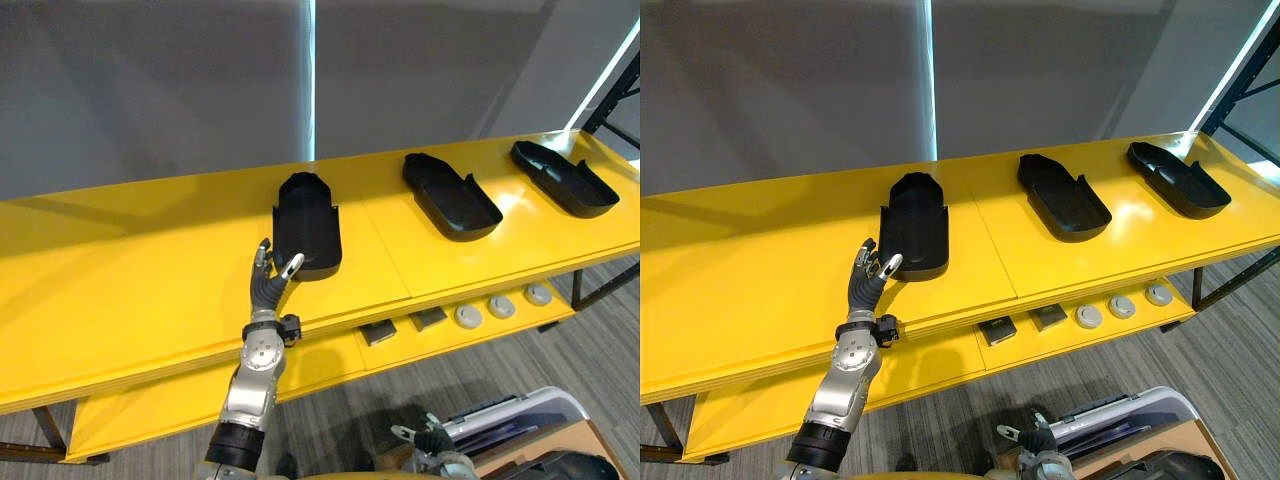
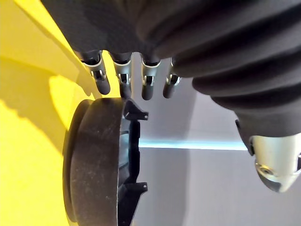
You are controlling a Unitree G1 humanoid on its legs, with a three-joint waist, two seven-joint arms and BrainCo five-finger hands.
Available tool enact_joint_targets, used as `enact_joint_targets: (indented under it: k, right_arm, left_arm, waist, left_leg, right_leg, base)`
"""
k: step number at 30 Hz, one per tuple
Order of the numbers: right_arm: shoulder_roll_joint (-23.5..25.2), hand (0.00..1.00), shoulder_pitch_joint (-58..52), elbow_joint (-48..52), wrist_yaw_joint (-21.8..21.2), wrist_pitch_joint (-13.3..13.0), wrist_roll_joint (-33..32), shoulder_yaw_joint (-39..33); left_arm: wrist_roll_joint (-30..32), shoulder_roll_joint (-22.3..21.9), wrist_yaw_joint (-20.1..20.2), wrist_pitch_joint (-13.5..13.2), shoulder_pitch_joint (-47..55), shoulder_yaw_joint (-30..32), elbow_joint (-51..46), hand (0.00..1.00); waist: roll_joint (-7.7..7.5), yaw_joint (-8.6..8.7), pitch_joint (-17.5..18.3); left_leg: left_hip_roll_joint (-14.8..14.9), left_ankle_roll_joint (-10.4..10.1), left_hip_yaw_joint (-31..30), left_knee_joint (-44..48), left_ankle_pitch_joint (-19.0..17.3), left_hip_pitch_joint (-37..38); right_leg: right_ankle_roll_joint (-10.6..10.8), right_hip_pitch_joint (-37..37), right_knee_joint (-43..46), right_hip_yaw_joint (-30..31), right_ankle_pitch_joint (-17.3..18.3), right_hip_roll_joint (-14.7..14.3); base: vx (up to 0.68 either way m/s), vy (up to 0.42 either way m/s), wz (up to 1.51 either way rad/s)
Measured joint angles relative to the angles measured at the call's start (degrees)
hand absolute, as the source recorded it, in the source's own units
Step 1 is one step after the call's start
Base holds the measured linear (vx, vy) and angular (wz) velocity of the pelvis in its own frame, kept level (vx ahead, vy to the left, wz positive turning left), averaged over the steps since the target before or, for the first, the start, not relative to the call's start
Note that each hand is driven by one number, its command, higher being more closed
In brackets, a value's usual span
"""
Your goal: Walk over and take plastic housings, then place them on the shelf
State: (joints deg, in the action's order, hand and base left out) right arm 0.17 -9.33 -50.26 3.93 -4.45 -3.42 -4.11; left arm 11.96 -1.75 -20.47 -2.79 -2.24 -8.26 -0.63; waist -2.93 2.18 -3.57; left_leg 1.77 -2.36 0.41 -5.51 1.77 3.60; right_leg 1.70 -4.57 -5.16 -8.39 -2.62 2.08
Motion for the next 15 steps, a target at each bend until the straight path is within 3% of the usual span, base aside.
enact_joint_targets:
  k: [1,2,8,15]
  right_arm:
    - [-0.02,0.0,-0.38,0.0,0.15,-0.4,-0.01,0.0]
    - [-0.02,0.0,-0.56,0.0,0.19,-0.71,-0.01,0.0]
    - [-0.08,0.0,-1.58,-0.04,0.92,-1.71,-0.04,0.04]
    - [-0.04,0.0,-1.88,-0.02,0.91,-1.64,0.07,0.29]
  left_arm:
    - [3.11,0.02,-0.79,-0.32,0.5,-0.8,-2.69,0.0]
    - [5.25,-0.02,-0.98,-0.93,1.4,-1.41,-5.24,1.0]
    - [12.55,0.21,0.94,-3.84,6.97,-8.29,-9.59,1.0]
    - [13.54,0.96,5.49,-4.4,8.66,-10.36,-5.66,1.0]
  waist:
    - [-0.06,-0.08,0.04]
    - [-0.09,-0.19,0.11]
    - [-0.34,-1.53,0.37]
    - [0.06,-1.5,1.84]
  left_leg:
    - [0.01,0.07,-0.16,-0.02,-0.05,-0.05]
    - [0.06,0.06,-0.13,0.02,-0.05,-0.07]
    - [0.2,0.08,0.13,0.07,-0.13,-0.17]
    - [0.16,0.39,1.22,0.07,0.13,0.5]
  right_leg:
    - [0.06,0.13,0.18,-0.21,0.14,0.01]
    - [0.44,0.35,0.56,-0.21,0.66,0.01]
    - [0.0,1.12,2.12,-0.14,1.35,0.01]
    - [0.07,1.05,2.06,0.65,1.38,0.02]
  base:
    - [0.0,0.0,0.06]
    - [0.0,0.0,0.0]
    - [0.0,0.0,0.0]
    - [0.0,-0.003,-0.06]
